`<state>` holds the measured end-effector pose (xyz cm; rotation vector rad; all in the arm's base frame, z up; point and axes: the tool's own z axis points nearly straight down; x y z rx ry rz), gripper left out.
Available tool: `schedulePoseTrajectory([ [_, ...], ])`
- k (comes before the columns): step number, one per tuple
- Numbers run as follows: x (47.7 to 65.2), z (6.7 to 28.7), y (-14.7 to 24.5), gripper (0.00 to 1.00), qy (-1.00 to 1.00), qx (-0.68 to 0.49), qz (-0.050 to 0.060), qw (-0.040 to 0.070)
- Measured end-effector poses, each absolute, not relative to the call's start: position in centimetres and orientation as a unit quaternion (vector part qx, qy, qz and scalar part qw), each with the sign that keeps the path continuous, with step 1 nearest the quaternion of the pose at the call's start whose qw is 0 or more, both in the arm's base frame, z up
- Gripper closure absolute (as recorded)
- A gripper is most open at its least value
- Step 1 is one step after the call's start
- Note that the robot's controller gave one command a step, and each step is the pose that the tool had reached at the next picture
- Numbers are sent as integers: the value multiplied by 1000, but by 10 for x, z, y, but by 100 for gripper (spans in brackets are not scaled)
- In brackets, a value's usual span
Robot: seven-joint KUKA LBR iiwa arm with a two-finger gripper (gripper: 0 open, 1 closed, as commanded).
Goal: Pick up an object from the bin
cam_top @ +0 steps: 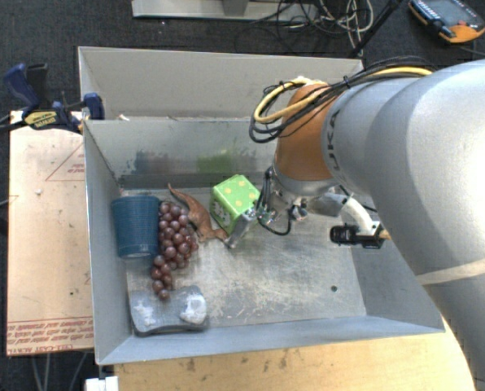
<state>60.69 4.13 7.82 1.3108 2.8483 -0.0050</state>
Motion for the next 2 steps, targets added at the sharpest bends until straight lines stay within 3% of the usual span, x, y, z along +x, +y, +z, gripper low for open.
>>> schedulePoseTrajectory([
  [1, 630, 80, 78, 0, 895, 446, -3, 1],
  [2, 612, 77, 63, 100, 887, 461, 4, 7],
])
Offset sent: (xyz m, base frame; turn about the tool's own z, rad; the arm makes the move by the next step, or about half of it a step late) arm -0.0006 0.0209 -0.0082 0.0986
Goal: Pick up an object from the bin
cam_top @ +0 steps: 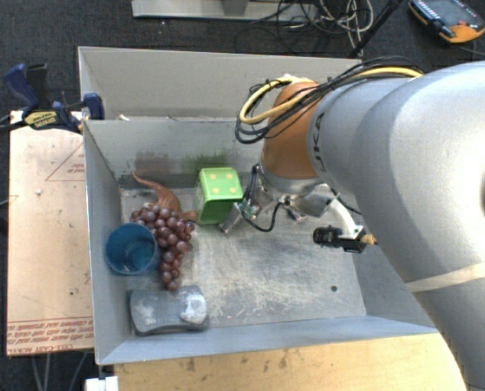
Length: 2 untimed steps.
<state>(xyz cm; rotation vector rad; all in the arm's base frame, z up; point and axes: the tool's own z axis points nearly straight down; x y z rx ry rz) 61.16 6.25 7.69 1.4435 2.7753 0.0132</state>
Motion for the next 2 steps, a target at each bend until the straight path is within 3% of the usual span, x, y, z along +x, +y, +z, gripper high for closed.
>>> schedulePoseTrajectory([
  [2, 612, 77, 63, 100, 887, 461, 4, 7],
])
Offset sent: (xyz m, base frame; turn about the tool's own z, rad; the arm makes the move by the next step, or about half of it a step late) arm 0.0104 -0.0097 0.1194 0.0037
